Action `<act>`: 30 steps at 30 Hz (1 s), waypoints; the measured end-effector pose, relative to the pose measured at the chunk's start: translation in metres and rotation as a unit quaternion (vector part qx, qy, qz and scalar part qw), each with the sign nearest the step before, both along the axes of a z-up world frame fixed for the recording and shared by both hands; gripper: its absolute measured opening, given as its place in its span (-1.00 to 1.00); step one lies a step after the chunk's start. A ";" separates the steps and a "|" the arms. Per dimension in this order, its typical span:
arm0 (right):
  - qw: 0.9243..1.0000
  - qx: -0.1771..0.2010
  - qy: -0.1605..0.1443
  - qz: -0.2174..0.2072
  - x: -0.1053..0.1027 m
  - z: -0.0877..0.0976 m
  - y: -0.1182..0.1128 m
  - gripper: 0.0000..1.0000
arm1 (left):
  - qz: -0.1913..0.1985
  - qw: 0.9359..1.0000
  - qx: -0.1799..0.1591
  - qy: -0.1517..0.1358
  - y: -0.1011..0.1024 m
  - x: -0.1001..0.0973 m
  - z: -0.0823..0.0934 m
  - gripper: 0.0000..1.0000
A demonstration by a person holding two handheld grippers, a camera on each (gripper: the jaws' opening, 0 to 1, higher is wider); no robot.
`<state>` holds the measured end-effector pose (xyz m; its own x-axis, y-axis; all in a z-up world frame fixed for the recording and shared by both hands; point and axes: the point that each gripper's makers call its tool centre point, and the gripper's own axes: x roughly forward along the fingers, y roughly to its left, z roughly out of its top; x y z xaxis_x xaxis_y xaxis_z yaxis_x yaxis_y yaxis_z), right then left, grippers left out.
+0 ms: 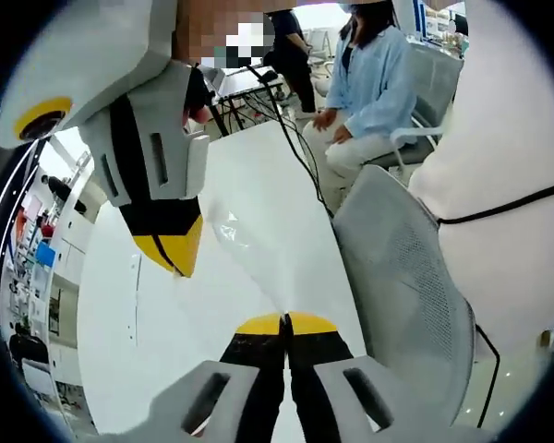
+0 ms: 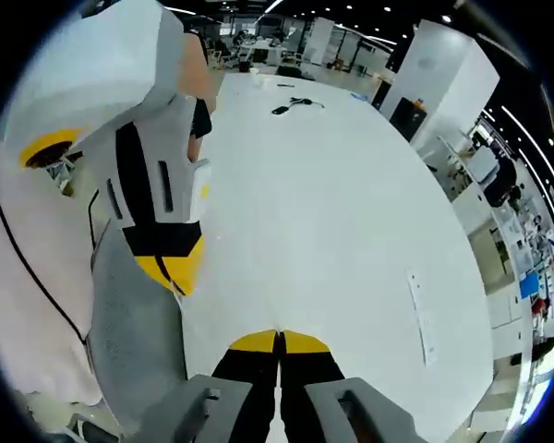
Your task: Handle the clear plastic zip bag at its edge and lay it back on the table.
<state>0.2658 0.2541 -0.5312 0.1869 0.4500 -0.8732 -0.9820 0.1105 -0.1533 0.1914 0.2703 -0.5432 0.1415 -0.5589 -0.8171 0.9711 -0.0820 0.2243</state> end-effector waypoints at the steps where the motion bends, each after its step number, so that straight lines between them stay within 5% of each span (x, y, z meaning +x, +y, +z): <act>1: 1.000 0.001 -0.001 -0.003 0.001 0.000 0.000 -1.00 | -0.001 1.000 -0.001 0.000 -0.001 -0.001 0.000 -1.00; 14: 0.996 0.032 0.024 -0.076 0.010 0.004 -0.002 -1.00 | -0.016 1.000 -0.006 -0.002 -0.009 -0.015 -0.005 -1.00; 30: 0.988 0.055 0.061 -0.132 0.010 0.000 -0.004 -1.00 | -0.055 0.997 0.026 -0.043 -0.013 -0.021 -0.015 -1.00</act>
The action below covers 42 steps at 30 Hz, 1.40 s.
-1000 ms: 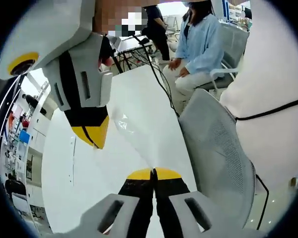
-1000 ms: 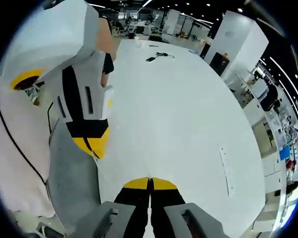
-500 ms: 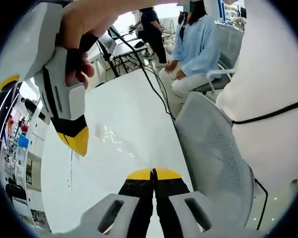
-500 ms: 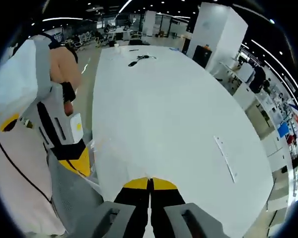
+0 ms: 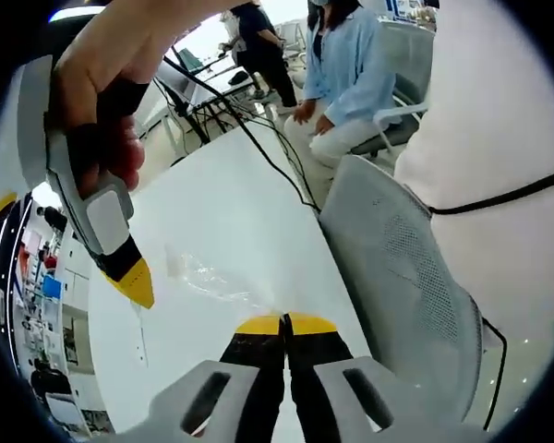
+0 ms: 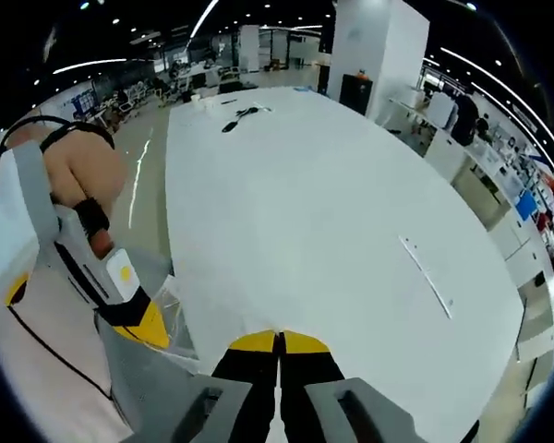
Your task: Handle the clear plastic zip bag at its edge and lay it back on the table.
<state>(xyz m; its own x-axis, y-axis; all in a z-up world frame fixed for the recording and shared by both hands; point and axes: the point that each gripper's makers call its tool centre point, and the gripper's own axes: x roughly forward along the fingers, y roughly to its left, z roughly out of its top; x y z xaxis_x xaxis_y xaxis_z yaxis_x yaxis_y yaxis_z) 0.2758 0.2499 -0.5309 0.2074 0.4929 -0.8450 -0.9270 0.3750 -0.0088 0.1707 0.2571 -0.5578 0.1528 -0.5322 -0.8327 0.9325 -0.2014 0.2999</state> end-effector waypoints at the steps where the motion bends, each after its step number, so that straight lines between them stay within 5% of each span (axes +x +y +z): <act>1: 1.000 0.000 0.000 -0.001 -0.001 0.000 0.000 -1.00 | 0.001 1.000 0.000 0.001 0.000 0.000 0.000 -1.00; 12: 1.000 -0.002 -0.007 0.012 -0.002 0.001 -0.001 -1.00 | 0.029 1.000 -0.008 -0.003 0.005 0.012 0.002 -1.00; 23: 1.000 -0.001 -0.013 0.011 -0.001 -0.001 -0.002 -1.00 | 0.019 1.000 -0.010 0.013 0.003 0.003 -0.004 -1.00; 42: 0.998 -0.012 -0.039 0.055 -0.008 0.007 0.003 -1.00 | 0.104 0.992 -0.067 -0.008 0.009 0.042 0.018 -0.92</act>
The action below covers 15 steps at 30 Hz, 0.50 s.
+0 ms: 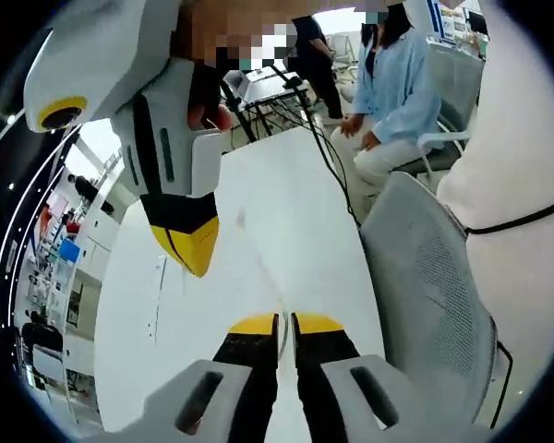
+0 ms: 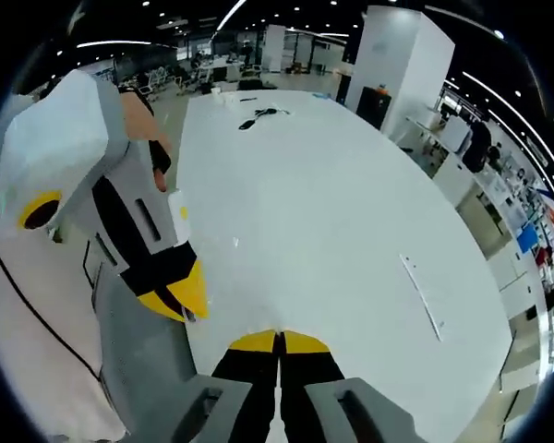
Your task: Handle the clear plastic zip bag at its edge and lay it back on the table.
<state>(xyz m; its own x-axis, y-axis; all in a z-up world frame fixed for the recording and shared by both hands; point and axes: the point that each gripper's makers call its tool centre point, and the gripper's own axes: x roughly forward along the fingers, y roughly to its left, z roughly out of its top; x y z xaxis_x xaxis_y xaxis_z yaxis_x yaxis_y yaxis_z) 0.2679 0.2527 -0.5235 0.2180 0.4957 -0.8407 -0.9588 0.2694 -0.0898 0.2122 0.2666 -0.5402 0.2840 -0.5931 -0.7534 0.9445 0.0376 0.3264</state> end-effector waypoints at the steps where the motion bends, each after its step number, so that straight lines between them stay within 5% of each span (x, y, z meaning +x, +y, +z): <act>1: 1.000 -0.003 -0.003 0.001 0.001 0.000 -0.001 -1.00 | 0.010 1.000 -0.008 -0.001 0.000 0.003 0.003 -0.90; 15: 1.000 -0.010 -0.022 0.008 0.007 0.001 -0.007 -1.00 | 0.054 0.996 -0.074 0.005 0.003 0.014 0.029 -0.68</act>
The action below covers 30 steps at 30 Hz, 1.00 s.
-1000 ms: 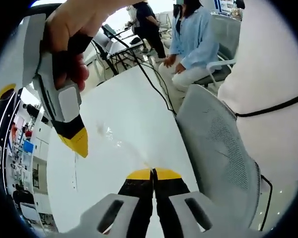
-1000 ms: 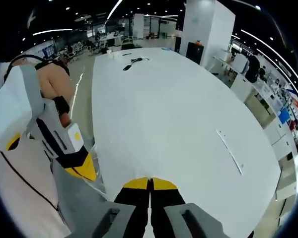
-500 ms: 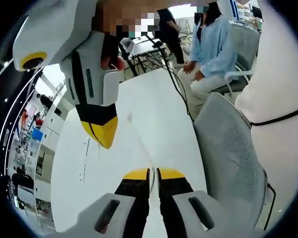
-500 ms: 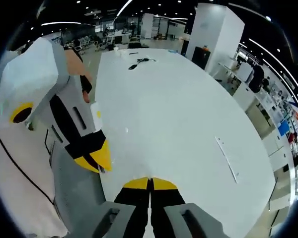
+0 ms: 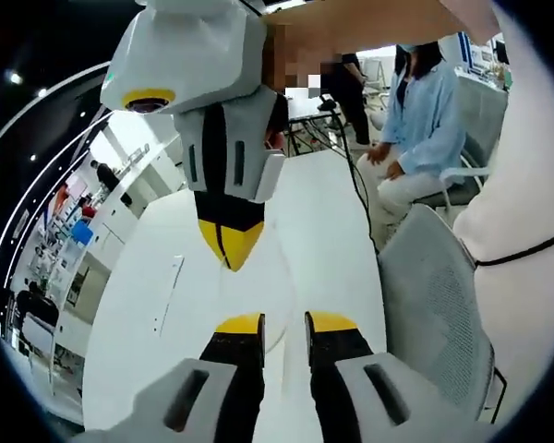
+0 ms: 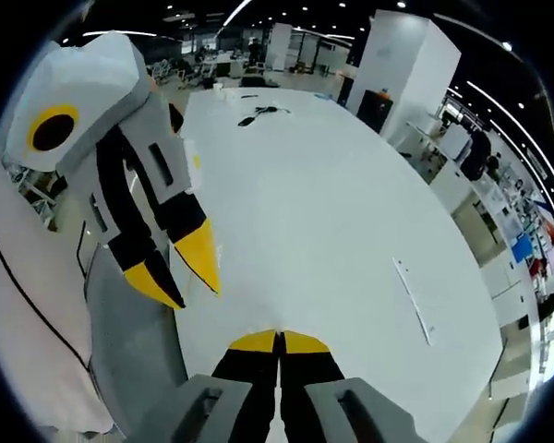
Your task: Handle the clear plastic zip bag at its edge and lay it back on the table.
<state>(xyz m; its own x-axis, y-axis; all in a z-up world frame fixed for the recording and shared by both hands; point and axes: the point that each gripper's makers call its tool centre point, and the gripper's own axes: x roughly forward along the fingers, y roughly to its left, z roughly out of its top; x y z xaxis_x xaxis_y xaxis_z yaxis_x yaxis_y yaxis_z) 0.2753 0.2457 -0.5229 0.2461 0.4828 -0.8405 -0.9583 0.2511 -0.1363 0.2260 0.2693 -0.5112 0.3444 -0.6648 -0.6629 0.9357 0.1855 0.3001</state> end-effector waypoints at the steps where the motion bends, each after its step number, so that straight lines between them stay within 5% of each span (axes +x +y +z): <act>1: 1.000 0.000 0.000 0.000 0.001 0.000 0.000 -1.00 | 0.003 1.000 -0.005 0.000 0.000 0.001 0.002 -0.67; 17: 1.000 -0.009 -0.018 0.003 0.011 0.008 -0.013 -1.00 | 0.062 0.994 -0.092 0.001 0.022 0.013 0.037 -0.64; 30: 0.999 -0.021 -0.038 -0.006 0.036 0.019 -0.028 -1.00 | 0.121 0.984 -0.128 0.017 0.054 0.020 0.037 -0.61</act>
<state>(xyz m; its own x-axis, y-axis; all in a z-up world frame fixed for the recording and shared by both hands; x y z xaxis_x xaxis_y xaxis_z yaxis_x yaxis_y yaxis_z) 0.3113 0.2178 -0.5042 0.3148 0.4437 -0.8391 -0.9420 0.2541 -0.2190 0.2456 0.3233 -0.4746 0.4947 -0.7123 -0.4979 0.8630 0.4703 0.1846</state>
